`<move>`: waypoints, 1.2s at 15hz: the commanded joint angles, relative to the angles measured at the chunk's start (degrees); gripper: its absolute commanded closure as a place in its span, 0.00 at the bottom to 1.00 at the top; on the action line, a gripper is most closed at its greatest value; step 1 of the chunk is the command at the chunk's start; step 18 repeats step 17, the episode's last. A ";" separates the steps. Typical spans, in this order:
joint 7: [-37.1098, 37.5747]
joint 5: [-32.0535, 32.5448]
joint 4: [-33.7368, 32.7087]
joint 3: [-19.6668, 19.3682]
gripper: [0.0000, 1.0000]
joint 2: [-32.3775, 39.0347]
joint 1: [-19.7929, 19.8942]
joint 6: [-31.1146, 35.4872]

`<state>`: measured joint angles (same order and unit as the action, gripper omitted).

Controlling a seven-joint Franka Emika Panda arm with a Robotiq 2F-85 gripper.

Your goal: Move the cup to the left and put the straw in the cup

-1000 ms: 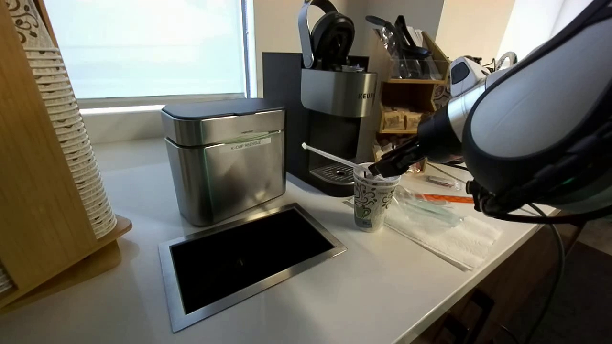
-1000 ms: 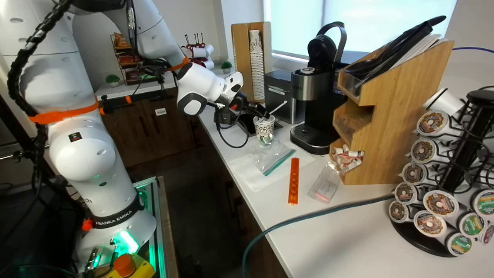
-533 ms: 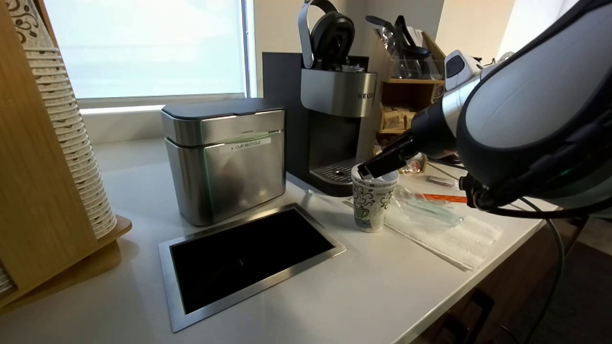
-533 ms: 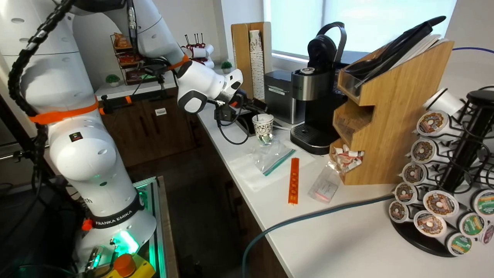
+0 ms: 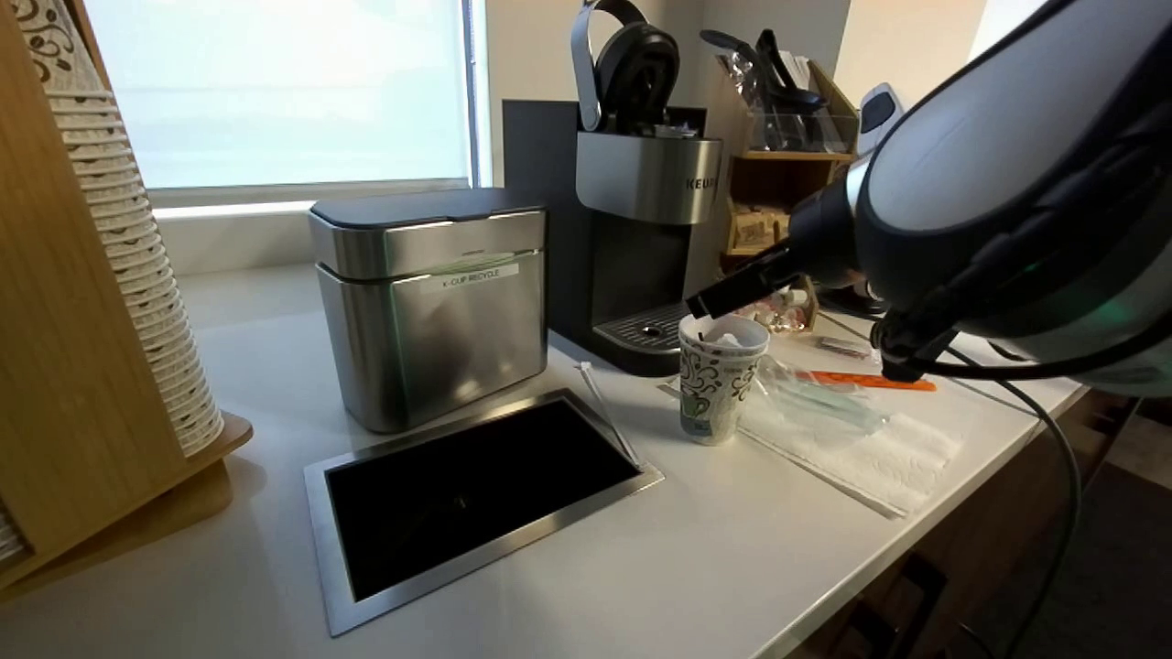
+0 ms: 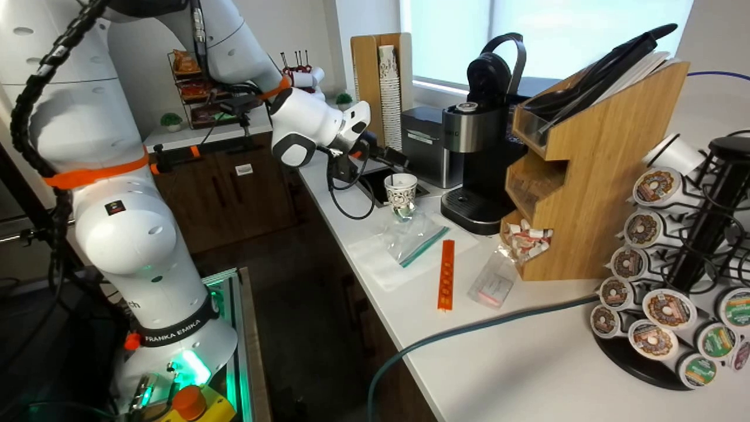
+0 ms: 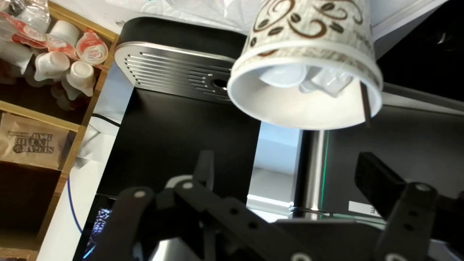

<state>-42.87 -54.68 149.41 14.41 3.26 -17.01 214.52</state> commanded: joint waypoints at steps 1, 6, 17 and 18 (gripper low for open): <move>5.13 -1.45 1.42 0.53 0.00 -4.34 -0.31 1.67; 17.15 1.34 3.85 0.39 0.00 -9.90 -0.65 6.16; 14.44 0.38 1.60 0.27 0.00 -8.21 -0.13 5.10; 14.44 0.38 1.60 0.27 0.00 -8.21 -0.13 5.10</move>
